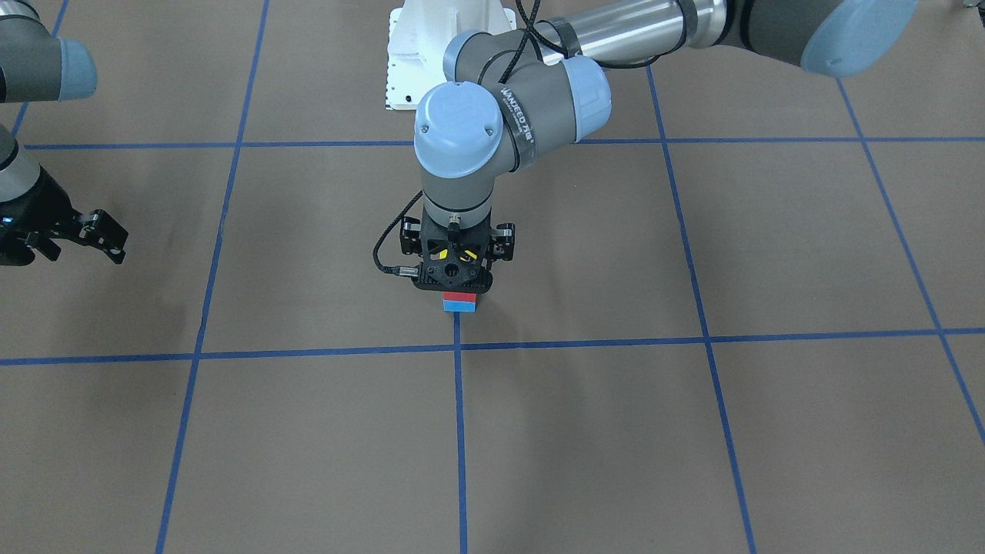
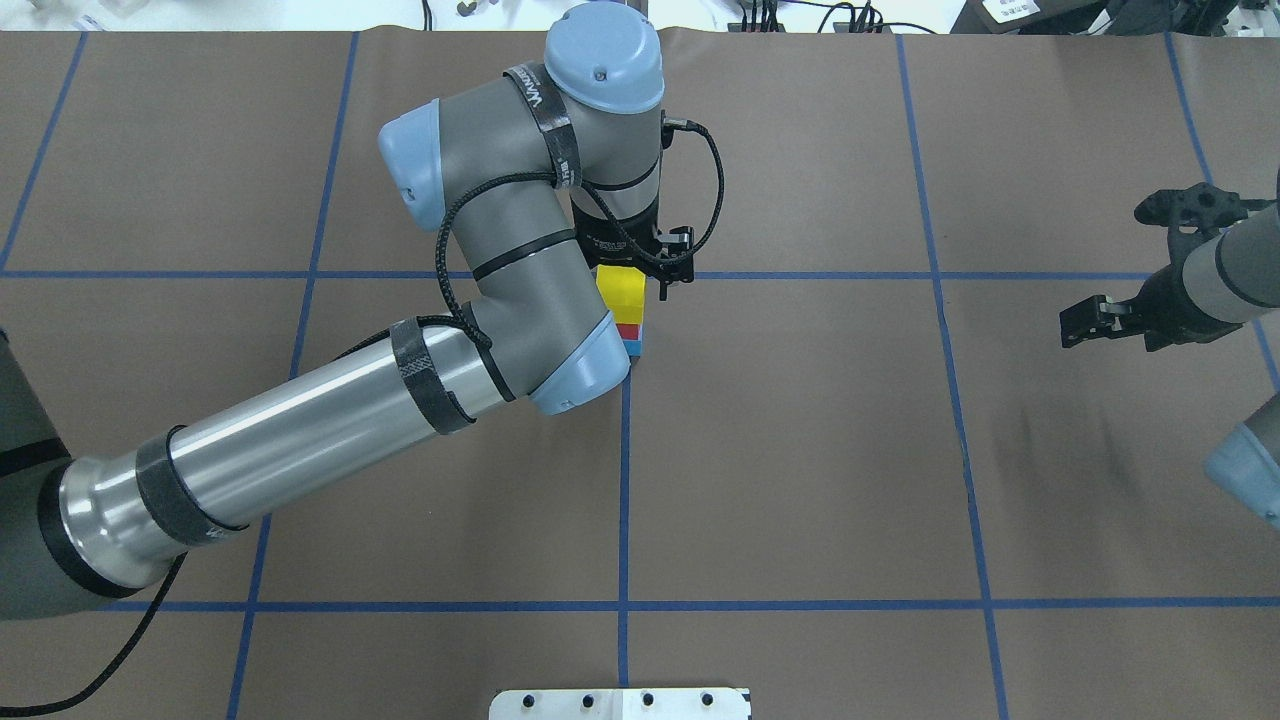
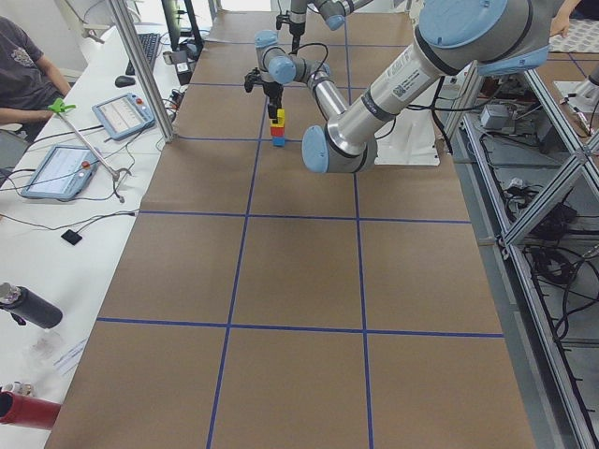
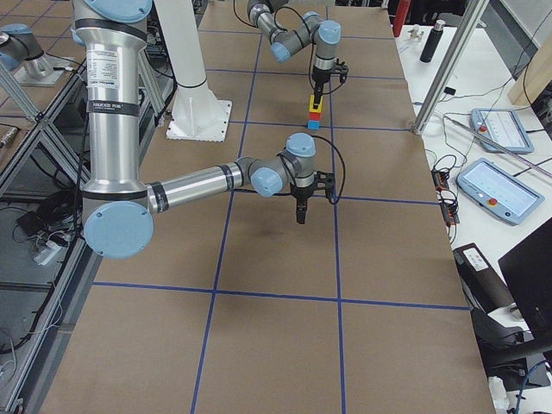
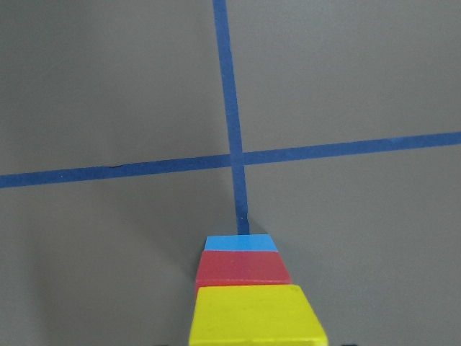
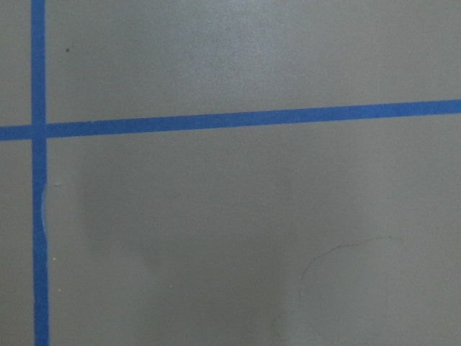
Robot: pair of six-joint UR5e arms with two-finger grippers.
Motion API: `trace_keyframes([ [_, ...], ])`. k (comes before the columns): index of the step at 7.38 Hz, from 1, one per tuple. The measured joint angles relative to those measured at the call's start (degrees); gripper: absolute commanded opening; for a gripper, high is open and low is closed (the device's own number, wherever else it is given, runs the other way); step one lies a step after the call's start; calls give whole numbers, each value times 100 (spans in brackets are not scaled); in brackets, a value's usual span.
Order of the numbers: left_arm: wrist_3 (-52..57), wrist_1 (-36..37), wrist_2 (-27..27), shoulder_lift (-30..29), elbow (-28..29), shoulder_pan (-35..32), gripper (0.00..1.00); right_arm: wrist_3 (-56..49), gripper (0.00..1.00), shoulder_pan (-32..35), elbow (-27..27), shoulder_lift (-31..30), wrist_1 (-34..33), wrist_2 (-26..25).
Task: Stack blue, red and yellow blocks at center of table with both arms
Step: 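Open the left gripper and release the yellow cube on the stack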
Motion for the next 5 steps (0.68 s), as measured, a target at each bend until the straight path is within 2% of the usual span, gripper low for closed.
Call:
trace_keyframes([
  [2, 8, 38, -9, 10, -98, -10, 99, -2, 100, 0, 0, 0, 0, -1],
  [3, 16, 171, -16, 71, -340, -43, 99, -12, 100, 4, 0, -3, 0, 1],
  [4, 33, 430, -11, 322, -837, -114, 99, -34, 100, 26, 0, -13, 0, 5],
  [5, 139, 653, 1, 884, -1594, -249, 99, -99, 100, 92, -12, -23, 0, 35],
])
